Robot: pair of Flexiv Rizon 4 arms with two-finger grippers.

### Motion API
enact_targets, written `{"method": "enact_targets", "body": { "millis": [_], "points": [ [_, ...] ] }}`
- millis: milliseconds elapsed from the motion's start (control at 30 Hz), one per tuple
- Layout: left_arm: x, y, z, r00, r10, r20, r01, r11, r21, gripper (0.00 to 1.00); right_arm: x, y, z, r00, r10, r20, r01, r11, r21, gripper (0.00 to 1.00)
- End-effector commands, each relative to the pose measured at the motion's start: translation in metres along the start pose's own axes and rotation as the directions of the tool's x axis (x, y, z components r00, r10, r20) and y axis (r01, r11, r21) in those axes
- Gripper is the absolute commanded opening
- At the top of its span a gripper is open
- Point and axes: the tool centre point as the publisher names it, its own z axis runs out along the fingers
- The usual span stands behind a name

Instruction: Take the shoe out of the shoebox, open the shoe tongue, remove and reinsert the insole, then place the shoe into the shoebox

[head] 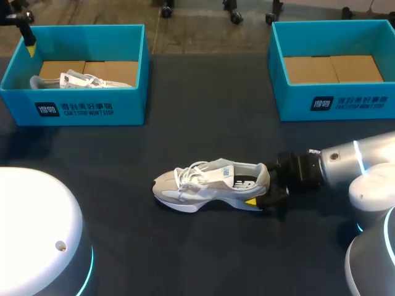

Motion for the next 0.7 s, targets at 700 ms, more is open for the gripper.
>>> {"method": "enact_targets", "body": {
  "millis": [700],
  "points": [
    [-0.107, -0.049, -0.026, -0.17, -0.959, 0.227, 0.983, -0.181, -0.025, 1.0, 0.0, -0.001, 0.001, 1.0, 0.0, 0.002, 0.0, 1.0, 0.003, 0.0]
  ]
}}
